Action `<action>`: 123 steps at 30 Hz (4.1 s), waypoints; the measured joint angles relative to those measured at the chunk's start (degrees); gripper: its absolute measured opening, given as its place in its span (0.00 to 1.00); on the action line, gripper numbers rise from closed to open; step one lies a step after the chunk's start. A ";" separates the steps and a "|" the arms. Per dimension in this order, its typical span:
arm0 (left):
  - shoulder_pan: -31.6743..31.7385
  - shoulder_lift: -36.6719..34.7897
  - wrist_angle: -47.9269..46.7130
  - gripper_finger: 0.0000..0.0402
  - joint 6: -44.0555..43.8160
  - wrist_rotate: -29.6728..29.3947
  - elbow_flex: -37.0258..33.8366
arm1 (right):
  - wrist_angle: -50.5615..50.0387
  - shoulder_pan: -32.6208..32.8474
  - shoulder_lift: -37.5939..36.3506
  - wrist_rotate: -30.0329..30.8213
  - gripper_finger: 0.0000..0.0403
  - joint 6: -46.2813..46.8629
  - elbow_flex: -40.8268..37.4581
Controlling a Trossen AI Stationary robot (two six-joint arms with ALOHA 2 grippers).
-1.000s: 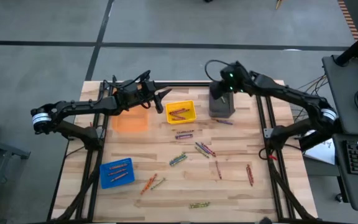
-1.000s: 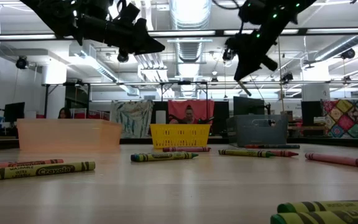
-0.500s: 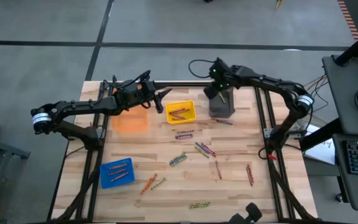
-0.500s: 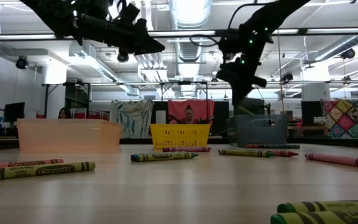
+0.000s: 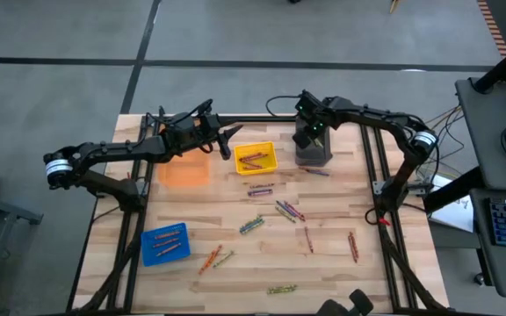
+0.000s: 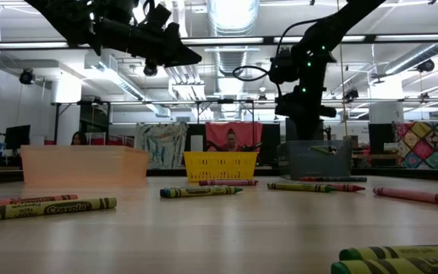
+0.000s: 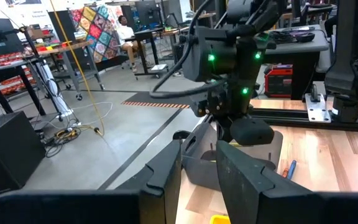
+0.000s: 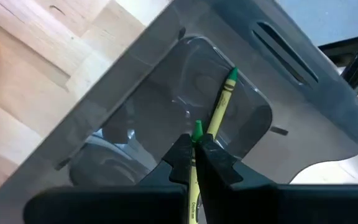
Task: Sort crayons
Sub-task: Put the green crayon into the black bin, then put the red crayon into the yellow bin
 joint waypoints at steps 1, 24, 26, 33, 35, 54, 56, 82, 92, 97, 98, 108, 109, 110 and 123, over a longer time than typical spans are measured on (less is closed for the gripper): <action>0.00 0.00 -0.02 0.21 0.00 0.00 0.00 | 0.78 -0.01 0.00 0.01 0.02 0.06 -0.64; 0.00 0.00 -0.05 0.21 0.00 0.00 0.00 | 21.24 -0.01 -0.15 0.06 0.02 7.85 -11.34; 0.00 0.00 -0.04 0.21 0.00 0.00 0.00 | 21.24 -0.01 -0.15 0.06 0.02 7.93 -11.34; 0.00 0.00 -0.02 0.21 -1.55 0.00 0.00 | 21.19 -0.01 -0.13 0.24 0.09 7.85 -11.14; 0.00 0.00 -0.06 0.21 -2.44 0.00 0.00 | 21.19 -0.01 -0.13 0.59 0.12 7.79 -10.90; -6.08 0.00 -10.45 0.21 -13.44 0.04 0.04 | 18.38 1.42 -8.25 1.17 0.26 2.21 -7.81; -7.32 0.00 -12.10 0.21 -14.19 0.03 0.04 | 18.11 2.24 -10.46 1.08 0.24 1.28 -7.88; -21.96 0.00 -28.25 0.21 -33.98 0.04 0.04 | -3.68 21.39 -26.91 -3.63 0.17 5.81 -7.87; -28.38 -0.01 -30.49 0.21 -38.83 0.03 0.04 | -16.58 30.85 -28.48 -3.56 0.17 14.05 -8.35; -31.57 0.00 -30.58 0.21 -39.44 -0.01 0.04 | -16.99 37.19 -29.65 -3.46 0.17 18.78 -10.39; -32.17 0.00 -30.58 0.21 -39.50 -0.08 0.04 | -17.04 38.42 -29.87 -3.41 0.17 19.90 -10.74; -35.96 0.00 -30.49 0.21 -36.24 -1.46 0.04 | -11.55 50.99 -32.84 -1.68 0.17 24.21 -15.17; -36.14 -0.02 -30.47 0.21 -36.11 -2.12 0.04 | -10.45 52.12 -33.17 -0.83 0.17 24.70 -15.81; -36.27 -0.02 -30.47 0.21 -36.04 -2.81 0.04 | -9.56 53.20 -33.43 0.10 0.17 25.03 -16.41; -36.33 0.23 -29.32 0.21 -29.85 -6.67 0.00 | 5.89 61.55 -33.85 22.24 0.17 19.35 -22.27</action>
